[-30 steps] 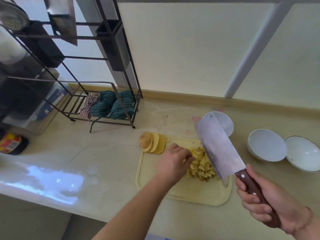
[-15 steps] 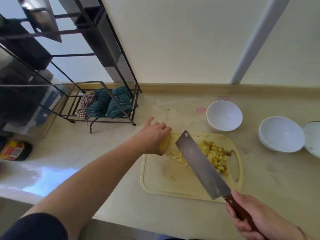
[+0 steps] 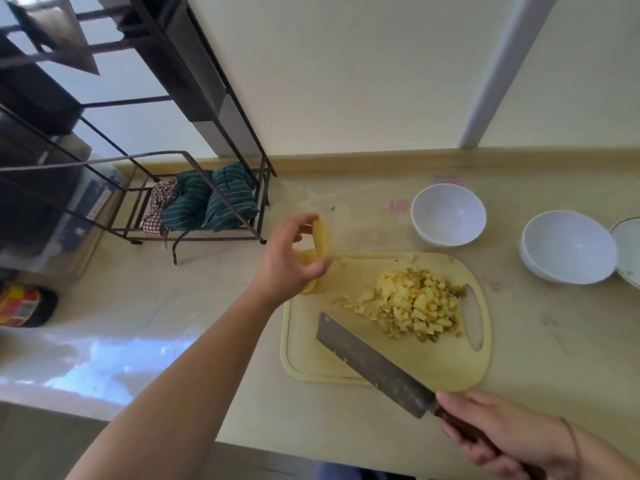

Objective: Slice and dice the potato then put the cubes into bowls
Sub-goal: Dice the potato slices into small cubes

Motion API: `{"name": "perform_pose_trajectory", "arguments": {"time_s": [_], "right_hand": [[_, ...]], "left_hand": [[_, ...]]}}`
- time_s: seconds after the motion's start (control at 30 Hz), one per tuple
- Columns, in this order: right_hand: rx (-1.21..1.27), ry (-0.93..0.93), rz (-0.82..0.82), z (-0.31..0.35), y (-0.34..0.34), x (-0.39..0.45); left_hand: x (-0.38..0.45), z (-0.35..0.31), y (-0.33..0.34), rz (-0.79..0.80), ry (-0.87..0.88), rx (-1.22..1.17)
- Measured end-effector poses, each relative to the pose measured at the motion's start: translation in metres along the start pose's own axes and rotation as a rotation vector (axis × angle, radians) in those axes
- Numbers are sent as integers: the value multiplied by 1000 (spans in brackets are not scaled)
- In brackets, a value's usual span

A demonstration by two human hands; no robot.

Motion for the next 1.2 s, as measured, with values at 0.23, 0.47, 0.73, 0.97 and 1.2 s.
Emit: {"name": "perform_pose_trajectory", "arguments": {"time_s": [0.23,0.47,0.73,0.97,1.2], "right_hand": [[103,-74,-47,6,-3,6],[259,-206,-136,9,-9,1],[114,-273,-93,7,13,-7],[-27,-281,-174,10,7,0],[-292,-291,-190,11,-8,2]], "left_hand": [[-49,-7,-14,-214,-181,-416],[-111,-9,24,-53,-171,147],[-133,-24,84,0,-301,481],[-160,-13,97,-32,-301,462],[-161,-40,126,-190,-330,535]]}}
Point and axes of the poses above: each hand's wrist, its own x-axis towards the middle knuckle, its own y-axis out of the palm, z = x × y, the point moved 2 cm from there along x, towards the middle knuckle, and after that the axes turned 10 degrees about x, right-handed, at the moved point
